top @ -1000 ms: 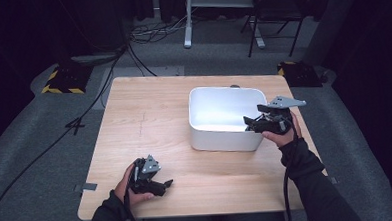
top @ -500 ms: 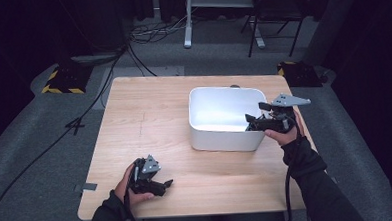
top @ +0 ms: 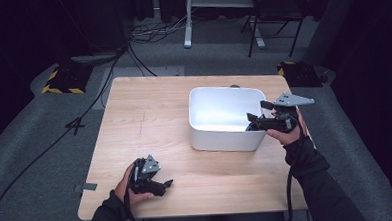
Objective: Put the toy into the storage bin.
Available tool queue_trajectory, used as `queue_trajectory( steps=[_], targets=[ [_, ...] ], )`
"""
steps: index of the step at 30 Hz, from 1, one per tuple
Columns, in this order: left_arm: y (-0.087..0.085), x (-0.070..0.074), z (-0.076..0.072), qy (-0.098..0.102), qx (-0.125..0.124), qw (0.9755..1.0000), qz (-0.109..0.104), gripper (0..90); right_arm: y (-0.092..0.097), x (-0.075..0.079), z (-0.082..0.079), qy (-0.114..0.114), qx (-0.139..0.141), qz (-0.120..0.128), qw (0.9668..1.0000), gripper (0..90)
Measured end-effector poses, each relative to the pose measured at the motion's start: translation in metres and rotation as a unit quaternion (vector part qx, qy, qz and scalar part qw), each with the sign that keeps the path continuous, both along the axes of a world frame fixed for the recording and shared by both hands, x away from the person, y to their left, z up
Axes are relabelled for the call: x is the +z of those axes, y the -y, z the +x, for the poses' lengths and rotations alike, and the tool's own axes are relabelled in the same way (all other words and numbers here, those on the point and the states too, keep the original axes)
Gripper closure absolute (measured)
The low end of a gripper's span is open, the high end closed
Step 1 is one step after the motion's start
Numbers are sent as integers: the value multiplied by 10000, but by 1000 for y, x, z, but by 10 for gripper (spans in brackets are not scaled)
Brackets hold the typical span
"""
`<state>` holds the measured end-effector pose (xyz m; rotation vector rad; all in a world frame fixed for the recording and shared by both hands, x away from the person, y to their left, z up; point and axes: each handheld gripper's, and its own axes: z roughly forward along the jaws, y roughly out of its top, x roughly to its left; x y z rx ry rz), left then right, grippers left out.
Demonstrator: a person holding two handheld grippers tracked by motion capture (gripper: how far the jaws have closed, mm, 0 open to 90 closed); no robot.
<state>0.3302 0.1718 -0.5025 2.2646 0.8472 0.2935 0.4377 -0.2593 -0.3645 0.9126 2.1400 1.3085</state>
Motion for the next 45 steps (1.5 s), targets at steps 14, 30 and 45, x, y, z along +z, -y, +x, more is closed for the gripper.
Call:
queue_trajectory(
  steps=[14,30,45],
  targets=[
    [0,0,0,2,0,10000,1,147,17,9,-6,66,-57,18,10000,259],
    [0,0,0,23,24,10000,2,148,45,14,-21,231,-350,-154,9990,260],
    [0,0,0,18,22,10000,9,148,76,4,-32,221,-644,-166,9975,257]
  ],
)
